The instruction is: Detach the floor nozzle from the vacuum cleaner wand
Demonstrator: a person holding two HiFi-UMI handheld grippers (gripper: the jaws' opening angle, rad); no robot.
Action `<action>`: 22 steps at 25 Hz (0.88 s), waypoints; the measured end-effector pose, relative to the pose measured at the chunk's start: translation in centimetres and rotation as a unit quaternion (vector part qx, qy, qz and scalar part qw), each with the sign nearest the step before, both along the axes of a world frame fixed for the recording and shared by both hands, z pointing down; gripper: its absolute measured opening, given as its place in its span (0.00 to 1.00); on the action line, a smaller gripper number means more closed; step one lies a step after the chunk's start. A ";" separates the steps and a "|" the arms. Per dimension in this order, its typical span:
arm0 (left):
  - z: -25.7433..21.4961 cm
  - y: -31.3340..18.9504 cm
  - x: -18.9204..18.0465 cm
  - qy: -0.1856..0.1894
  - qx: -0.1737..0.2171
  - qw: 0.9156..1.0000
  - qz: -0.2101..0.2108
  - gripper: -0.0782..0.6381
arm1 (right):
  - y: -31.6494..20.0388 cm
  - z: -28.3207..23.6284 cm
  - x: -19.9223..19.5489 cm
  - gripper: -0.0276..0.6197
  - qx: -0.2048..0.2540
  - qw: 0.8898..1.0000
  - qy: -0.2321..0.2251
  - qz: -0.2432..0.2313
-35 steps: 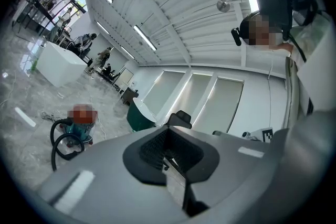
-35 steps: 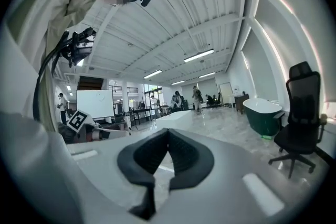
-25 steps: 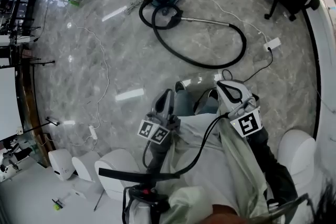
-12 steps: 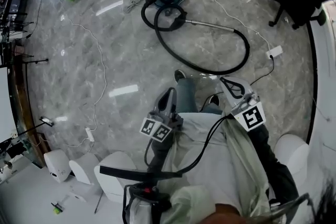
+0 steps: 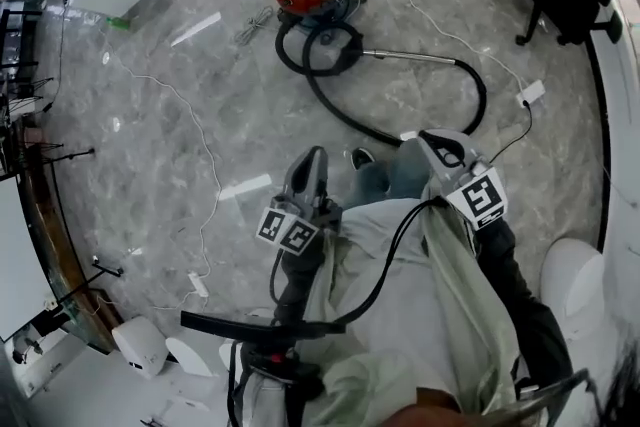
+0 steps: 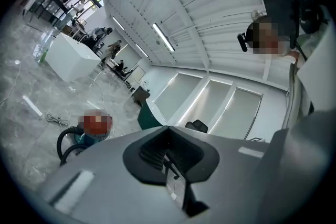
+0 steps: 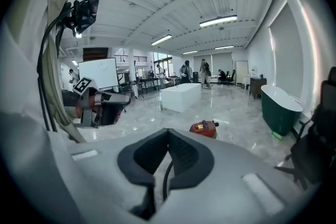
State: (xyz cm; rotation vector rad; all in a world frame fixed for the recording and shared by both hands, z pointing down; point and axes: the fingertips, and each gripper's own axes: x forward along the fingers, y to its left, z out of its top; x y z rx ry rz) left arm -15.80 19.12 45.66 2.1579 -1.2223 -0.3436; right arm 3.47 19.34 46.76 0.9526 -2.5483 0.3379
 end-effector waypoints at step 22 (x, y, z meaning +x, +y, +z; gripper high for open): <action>11.4 -19.2 5.6 -0.095 -0.115 0.987 -0.061 0.11 | -21.5 15.9 2.1 0.05 -0.106 0.979 0.082 -0.156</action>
